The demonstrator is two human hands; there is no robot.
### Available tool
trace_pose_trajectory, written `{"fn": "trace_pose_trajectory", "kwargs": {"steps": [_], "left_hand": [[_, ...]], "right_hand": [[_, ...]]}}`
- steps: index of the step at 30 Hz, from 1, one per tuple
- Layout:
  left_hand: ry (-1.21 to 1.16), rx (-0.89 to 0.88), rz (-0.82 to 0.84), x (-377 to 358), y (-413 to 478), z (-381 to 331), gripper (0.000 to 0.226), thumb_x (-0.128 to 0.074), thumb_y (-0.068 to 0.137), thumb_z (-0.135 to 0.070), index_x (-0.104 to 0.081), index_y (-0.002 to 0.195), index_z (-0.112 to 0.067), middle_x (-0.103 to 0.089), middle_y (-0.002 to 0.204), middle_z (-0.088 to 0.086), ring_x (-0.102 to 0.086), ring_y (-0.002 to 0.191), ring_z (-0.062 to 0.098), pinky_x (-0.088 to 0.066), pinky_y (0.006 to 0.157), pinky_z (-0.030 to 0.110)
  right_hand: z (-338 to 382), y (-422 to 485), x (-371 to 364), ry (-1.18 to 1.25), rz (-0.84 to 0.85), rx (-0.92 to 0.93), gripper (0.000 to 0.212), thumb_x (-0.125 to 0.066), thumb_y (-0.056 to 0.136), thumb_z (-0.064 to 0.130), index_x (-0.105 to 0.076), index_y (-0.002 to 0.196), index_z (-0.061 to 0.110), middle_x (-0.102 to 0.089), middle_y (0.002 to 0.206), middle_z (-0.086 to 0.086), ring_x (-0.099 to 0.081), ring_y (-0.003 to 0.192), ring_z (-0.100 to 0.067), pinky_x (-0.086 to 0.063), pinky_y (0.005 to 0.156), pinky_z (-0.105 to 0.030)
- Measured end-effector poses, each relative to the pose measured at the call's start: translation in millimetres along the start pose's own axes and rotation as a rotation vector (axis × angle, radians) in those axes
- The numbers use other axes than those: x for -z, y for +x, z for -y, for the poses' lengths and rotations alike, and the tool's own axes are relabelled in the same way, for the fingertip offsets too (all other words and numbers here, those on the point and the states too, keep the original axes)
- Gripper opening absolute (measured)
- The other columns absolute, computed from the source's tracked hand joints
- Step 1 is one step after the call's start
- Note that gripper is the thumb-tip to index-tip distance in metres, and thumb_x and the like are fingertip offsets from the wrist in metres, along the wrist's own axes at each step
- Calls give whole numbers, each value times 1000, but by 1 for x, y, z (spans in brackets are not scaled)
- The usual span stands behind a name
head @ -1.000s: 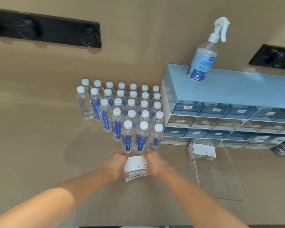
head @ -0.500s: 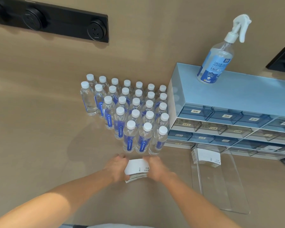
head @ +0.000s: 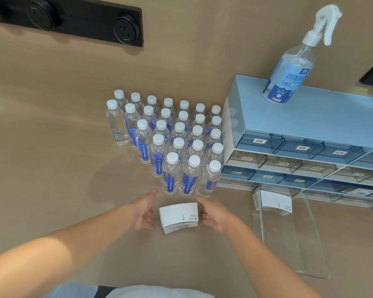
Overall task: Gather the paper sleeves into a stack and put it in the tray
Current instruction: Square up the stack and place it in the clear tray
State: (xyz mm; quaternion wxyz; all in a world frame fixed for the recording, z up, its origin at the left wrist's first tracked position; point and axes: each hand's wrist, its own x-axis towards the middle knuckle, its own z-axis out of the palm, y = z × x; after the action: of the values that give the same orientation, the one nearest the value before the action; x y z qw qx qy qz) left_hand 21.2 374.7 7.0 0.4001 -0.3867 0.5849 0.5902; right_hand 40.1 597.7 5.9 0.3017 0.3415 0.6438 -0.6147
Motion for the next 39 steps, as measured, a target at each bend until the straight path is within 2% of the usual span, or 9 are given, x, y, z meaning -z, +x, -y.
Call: {"fn": "trace_pose_trajectory", "kwargs": {"steps": [2, 6, 12, 15, 18, 20, 25, 31, 39], "left_hand": [[-59, 34, 12, -8, -5, 2, 66, -44, 90, -66, -42, 111, -3, -35, 78, 9, -27, 59, 19, -31, 58, 30], [-100, -33, 16, -34, -19, 10, 55, -40, 95, -59, -49, 116, -9, -69, 100, 19, -70, 86, 32, -57, 75, 39], [-112, -32, 26, -30, -22, 12, 62, -41, 96, -57, -49, 131, -5, -68, 114, 23, -68, 84, 33, -52, 62, 37], [-58, -46, 53, -28, -20, 11, 63, -45, 94, -59, -50, 129, -7, -70, 103, 19, -68, 83, 31, -54, 71, 37], [281, -219, -55, -19, -8, 8, 75, -59, 83, -62, -46, 135, -10, -62, 121, 6, -58, 109, 26, -44, 97, 37], [671, -405, -179, -15, -8, 4, 79, -69, 75, -59, -47, 132, -9, -52, 121, -6, -52, 113, 20, -43, 89, 32], [1284, -708, -213, -27, -8, 9, 70, -81, 62, -50, -54, 117, -15, -61, 116, 1, -59, 109, 22, -51, 83, 32], [1569, -722, -238, -40, 11, 26, 57, -79, 72, -33, -53, 118, -13, -62, 121, 7, -61, 109, 27, -53, 87, 36], [1580, -745, -276, -35, 26, 34, 57, -81, 71, -27, -52, 118, -10, -62, 120, 11, -58, 111, 31, -49, 85, 37]], "right_hand": [[0, -2, -10, 45, 13, -15, 32, -58, 95, 42, -55, 114, 17, -70, 107, -4, -66, 107, -24, -52, 89, -36], [-11, -1, -35, -69, -11, -3, 36, -57, 92, 45, -64, 109, 14, -74, 106, -10, -70, 101, -26, -51, 100, -42], [-12, -3, -33, -3, 13, -3, 28, -60, 92, 41, -64, 104, 15, -77, 96, -7, -72, 87, -20, -55, 88, -35], [-13, -4, -30, -47, 20, 4, 34, -62, 89, 43, -65, 106, 14, -77, 96, -5, -72, 89, -19, -55, 91, -35], [-9, -8, -21, -301, -42, 99, 42, -67, 82, 54, -63, 89, 13, -70, 86, 5, -65, 82, -12, -50, 79, -29], [-5, -8, -13, -475, -53, 212, 42, -73, 78, 52, -59, 99, 18, -67, 94, 6, -61, 84, -8, -48, 71, -24], [6, -2, -7, -942, 48, 453, 69, -88, 62, 30, -60, 124, 18, -68, 119, 1, -63, 108, -18, -51, 94, -33], [4, 7, -27, -1426, 66, 503, 64, -90, 61, 26, -56, 114, 14, -58, 121, -10, -54, 115, -27, -49, 93, -37], [-7, 13, -27, -1490, 26, 581, 61, -85, 66, 12, -53, 118, 12, -56, 125, -10, -55, 115, -31, -48, 91, -37]]}}
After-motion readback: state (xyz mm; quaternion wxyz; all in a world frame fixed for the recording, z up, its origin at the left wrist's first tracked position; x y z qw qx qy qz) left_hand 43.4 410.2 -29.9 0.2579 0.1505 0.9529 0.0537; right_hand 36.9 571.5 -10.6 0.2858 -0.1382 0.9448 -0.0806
